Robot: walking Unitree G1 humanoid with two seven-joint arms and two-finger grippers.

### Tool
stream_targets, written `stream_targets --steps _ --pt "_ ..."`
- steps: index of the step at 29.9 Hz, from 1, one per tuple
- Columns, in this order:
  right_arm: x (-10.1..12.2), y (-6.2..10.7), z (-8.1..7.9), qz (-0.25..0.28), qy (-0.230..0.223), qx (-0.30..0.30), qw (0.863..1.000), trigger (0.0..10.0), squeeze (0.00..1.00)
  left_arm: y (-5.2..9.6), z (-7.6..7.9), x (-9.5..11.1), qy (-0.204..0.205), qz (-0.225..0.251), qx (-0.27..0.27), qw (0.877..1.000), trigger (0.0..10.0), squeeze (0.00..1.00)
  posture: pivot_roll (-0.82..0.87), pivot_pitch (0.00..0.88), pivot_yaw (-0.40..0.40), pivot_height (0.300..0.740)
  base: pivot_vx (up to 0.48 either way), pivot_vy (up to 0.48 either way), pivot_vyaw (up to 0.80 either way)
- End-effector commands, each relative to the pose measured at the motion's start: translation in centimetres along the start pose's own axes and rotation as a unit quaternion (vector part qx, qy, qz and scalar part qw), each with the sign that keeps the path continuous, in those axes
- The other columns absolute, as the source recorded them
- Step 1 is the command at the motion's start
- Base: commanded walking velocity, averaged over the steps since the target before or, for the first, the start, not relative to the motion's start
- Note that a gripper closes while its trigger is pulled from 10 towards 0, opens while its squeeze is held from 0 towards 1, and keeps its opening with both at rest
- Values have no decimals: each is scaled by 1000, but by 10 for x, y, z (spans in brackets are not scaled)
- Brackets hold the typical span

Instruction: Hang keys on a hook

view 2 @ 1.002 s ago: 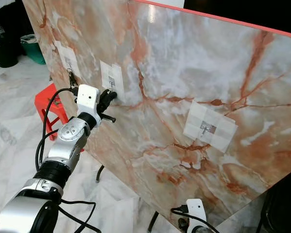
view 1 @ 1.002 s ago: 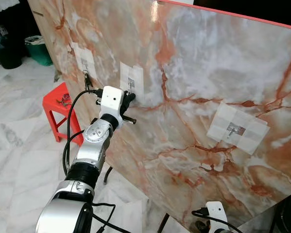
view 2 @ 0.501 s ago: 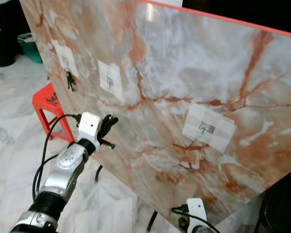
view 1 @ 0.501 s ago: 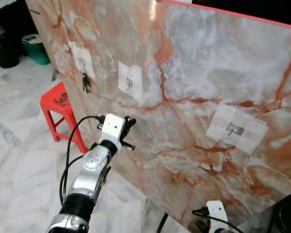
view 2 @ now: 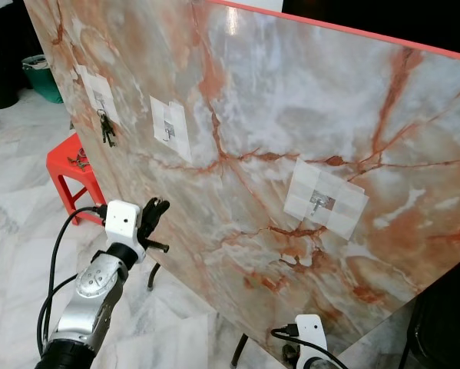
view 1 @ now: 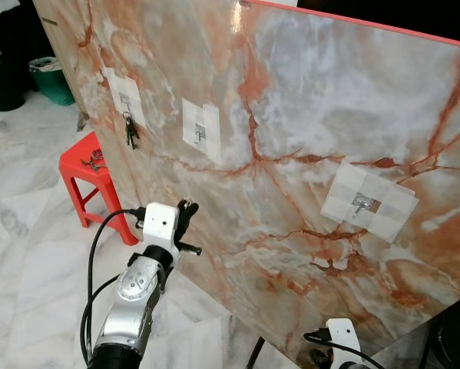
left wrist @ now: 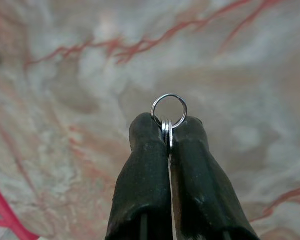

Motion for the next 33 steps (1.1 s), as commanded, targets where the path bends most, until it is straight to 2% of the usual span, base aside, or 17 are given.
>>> stream_targets --steps 1,13,24,33 --pt "-2 0 -2 0 -6 0 1000 10000 0 3 -6 3 -3 4 12 1000 10000 0 12 9 -35 740 0 480 0" --pt "-4 0 -2 -7 -12 -6 1000 10000 0 3 -6 7 -3 7 13 1000 10000 0 11 12 -31 740 0 480 0" --pt "-3 0 -2 -11 -5 -1 1000 10000 0 3 -8 9 -4 9 19 1000 10000 0 16 25 -31 740 0 440 -740" --pt "-3 -1 -3 -12 -4 -2 1000 10000 0 6 -9 5 6 3 23 1000 10000 0 15 30 -26 740 0 0 -746"
Point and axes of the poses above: a point about 5 cm out from each wrist's last joint towards the gripper, its own y axis pointing back from the gripper into the wrist, its own x axis along the axis of the wrist's last joint, z = x × y, the point moved 2 cm from there along -y, pointing out of the wrist towards the gripper, and after that the axes turned 1 degree about -y, right-handed, at the moved point
